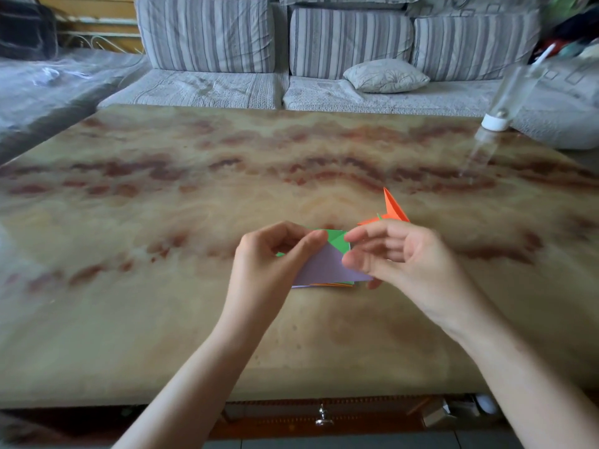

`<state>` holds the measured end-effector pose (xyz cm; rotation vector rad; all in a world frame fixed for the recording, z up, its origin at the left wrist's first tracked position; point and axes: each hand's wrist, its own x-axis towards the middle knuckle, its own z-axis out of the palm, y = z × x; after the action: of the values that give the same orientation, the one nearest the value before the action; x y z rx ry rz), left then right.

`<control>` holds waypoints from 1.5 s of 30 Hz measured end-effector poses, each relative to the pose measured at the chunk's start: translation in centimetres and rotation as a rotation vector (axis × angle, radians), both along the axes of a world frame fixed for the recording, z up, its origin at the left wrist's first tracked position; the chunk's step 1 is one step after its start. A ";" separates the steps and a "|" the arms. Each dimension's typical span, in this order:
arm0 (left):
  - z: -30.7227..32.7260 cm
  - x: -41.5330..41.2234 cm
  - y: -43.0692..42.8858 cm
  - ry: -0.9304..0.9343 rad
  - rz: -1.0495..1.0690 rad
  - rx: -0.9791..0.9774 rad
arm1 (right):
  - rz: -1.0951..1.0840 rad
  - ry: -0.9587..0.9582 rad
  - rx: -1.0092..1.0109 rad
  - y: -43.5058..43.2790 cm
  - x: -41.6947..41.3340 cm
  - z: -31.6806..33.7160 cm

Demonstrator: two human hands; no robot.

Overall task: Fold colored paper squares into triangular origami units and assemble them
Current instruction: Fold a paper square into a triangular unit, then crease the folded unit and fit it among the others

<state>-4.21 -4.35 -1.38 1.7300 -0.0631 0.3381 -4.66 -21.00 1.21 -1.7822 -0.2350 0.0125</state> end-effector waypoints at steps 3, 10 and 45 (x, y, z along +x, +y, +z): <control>0.1 -0.1 -0.5 0.026 -0.076 0.011 | 0.004 0.019 -0.058 -0.5 0.4 0.0; -0.8 1.0 2.3 0.002 0.227 0.485 | -0.241 0.090 -0.121 -6.9 2.0 1.4; 0.3 1.3 2.8 0.062 0.066 0.064 | -0.095 -0.478 -0.248 -1.7 1.7 -0.6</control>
<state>-2.87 -1.55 -1.11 1.8075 0.0283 0.3335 -2.92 -22.73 0.60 -2.0229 -0.5085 -0.4740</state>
